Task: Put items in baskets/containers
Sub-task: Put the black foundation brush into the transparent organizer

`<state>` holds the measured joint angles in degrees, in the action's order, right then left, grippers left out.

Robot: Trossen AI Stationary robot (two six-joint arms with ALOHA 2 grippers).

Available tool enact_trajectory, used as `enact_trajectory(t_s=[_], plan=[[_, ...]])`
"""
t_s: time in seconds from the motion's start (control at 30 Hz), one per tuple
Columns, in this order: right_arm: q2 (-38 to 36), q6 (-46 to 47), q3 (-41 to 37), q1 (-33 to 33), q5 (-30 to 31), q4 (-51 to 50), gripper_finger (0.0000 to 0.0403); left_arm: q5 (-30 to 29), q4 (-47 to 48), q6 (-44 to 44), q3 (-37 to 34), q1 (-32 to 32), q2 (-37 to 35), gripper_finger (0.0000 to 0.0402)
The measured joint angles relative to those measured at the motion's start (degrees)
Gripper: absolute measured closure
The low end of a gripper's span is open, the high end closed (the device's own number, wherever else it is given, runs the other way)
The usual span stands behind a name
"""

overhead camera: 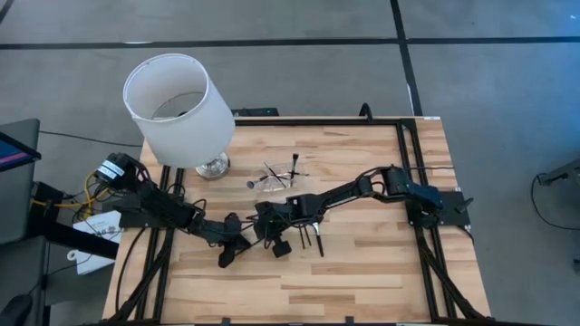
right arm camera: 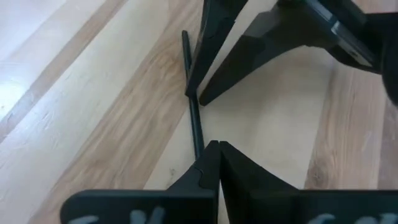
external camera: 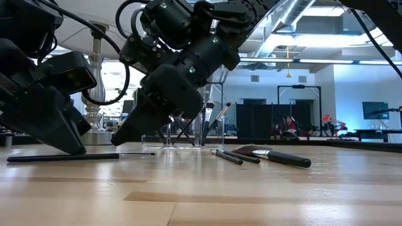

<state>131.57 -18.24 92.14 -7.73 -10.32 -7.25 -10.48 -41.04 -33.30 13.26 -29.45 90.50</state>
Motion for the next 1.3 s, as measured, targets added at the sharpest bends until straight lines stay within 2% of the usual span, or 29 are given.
enact_trajectory(t_s=[0.17,0.4,0.57,0.7,0.83,0.93,1.0,1.03,1.1,1.3], plan=[[-0.02,1.70,0.02,-0.61,-0.34,-1.03,0.0394,-0.07,-0.14,-1.08,0.00,0.31,0.00,0.0381],[-0.86,-0.55,0.02,-2.03,-0.03,-4.65,0.0339,-0.20,-0.09,-1.46,0.00,0.37,0.00,0.0349],[-6.73,-1.29,0.08,-2.14,1.39,-9.18,0.0310,-0.20,-0.11,-1.65,0.00,0.37,0.00,0.0330],[-12.12,-1.64,-1.63,-1.15,3.87,-14.83,0.0301,-0.30,-0.13,-1.69,0.05,0.37,0.00,0.0327],[-13.55,-1.20,-11.45,1.39,-2.96,0.82,0.0301,-0.44,-0.15,-1.70,0.09,0.37,0.00,0.0327],[-10.17,2.50,-19.89,2.88,-5.97,21.29,0.0300,-0.44,-0.15,-1.70,0.09,0.37,0.00,0.0327],[-6.54,5.86,-21.94,3.13,-7.66,34.50,0.0300,-0.50,-0.15,-1.65,0.09,0.37,0.00,0.0327],[-5.18,6.52,-22.44,3.05,-9.11,37.63,0.0300,-0.56,-0.15,-1.66,0.09,0.37,0.00,0.0327],[-2.47,7.16,-21.52,2.46,-10.59,39.86,0.0300,-0.66,-0.11,-1.64,0.06,0.37,0.00,0.0327],[-0.06,7.65,-18.71,0.87,-10.78,35.95,0.0300,-2.05,0.04,-1.66,-0.13,0.60,0.00,0.0327]])
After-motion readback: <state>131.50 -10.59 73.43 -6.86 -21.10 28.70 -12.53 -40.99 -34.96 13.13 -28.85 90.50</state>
